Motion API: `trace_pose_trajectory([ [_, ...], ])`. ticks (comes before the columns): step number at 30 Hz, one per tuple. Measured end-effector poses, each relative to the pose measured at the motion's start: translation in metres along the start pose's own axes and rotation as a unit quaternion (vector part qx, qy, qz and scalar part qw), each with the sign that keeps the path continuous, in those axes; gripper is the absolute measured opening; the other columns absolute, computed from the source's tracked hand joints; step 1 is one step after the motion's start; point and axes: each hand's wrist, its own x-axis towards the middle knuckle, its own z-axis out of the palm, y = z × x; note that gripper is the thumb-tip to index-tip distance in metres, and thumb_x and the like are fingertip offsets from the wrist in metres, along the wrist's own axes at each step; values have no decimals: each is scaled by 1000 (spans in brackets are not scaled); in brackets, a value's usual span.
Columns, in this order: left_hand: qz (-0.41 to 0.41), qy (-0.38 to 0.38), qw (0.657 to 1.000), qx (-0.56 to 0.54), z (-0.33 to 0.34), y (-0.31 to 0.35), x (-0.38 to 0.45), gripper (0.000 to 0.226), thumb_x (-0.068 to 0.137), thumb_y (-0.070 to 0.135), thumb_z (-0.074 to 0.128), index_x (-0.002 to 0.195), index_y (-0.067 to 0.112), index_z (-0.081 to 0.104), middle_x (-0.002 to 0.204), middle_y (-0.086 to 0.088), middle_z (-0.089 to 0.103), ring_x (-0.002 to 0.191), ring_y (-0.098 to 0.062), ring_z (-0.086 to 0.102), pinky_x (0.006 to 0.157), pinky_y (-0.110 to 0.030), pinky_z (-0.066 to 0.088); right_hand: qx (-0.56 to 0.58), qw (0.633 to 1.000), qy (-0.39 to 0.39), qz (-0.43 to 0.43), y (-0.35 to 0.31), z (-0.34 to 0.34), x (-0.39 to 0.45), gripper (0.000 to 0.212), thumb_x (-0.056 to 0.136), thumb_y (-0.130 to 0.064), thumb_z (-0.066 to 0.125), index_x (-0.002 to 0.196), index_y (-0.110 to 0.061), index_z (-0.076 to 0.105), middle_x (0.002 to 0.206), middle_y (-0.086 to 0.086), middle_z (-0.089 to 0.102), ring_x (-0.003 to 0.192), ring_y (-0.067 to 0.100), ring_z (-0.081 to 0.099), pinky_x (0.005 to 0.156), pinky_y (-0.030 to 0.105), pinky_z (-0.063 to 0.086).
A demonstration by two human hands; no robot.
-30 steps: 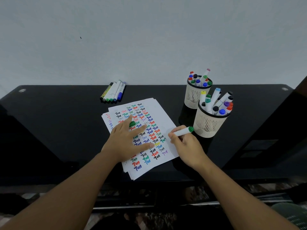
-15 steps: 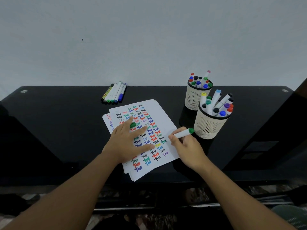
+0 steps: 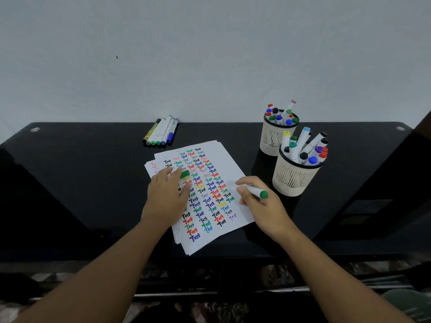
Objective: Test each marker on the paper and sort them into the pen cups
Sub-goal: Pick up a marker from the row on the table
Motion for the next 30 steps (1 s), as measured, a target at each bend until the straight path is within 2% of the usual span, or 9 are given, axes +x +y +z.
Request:
trace_pose_trajectory([
  [4,14,46,999,-2,3,-4,2,42,105,38,47,143,22,52,134,-1,47,125,-21,39,107,-40,38,-9,1000,-4,14,1,-1,-1,10,107,-33,57,108,-38,66,87,-7,70,86,4,64,86,34,55],
  [8,-1,46,999,-4,3,-6,5,26,104,36,51,127,28,59,123,2,52,116,-19,42,100,-37,37,-63,996,-66,25,0,-2,-1,63,101,3,47,136,-50,51,112,-28,65,100,2,64,81,36,55],
  [10,7,49,999,-5,3,-7,5,21,104,34,51,122,27,60,120,2,53,113,-17,42,98,-35,34,-30,994,-92,39,0,-3,2,72,98,5,45,143,-51,47,118,-32,62,102,1,65,85,34,57],
  [14,40,54,997,-36,2,-5,3,23,106,31,49,126,25,60,120,3,57,111,-15,48,97,-34,39,30,994,-96,43,-10,-6,9,52,94,-28,41,139,-50,55,126,-21,62,124,0,55,107,29,41],
  [17,53,45,995,-66,1,-3,0,25,107,31,47,129,26,58,121,6,59,106,-11,52,85,-29,42,3,997,-74,14,-20,-5,18,33,109,-32,46,133,-49,59,119,-14,68,106,6,67,99,34,49],
  [19,61,44,994,-83,1,-3,-2,27,107,30,47,131,26,58,126,7,58,106,-11,55,85,-28,44,-44,994,-100,-10,-27,-1,24,41,109,-33,51,144,-54,44,118,-8,69,89,7,70,90,33,52],
  [21,71,49,992,-89,0,-3,-3,30,107,29,48,134,24,58,131,7,58,109,-11,57,88,-28,47,-117,984,-137,-11,-30,3,31,56,106,-40,56,150,-56,26,127,-5,68,97,7,68,92,33,51],
  [26,103,59,990,-77,-1,-3,-5,30,107,28,48,133,21,61,131,6,61,111,-9,58,89,-25,47,-266,957,-107,-39,-30,5,47,27,104,-33,61,130,-36,62,121,-10,70,102,10,64,88,41,56],
  [30,114,73,988,-78,-1,-4,-5,31,107,29,48,134,21,61,132,5,63,112,-10,60,89,-26,49,-300,946,-101,-67,-22,6,55,29,105,-31,60,133,-37,62,118,-6,67,100,13,60,88,41,54],
])
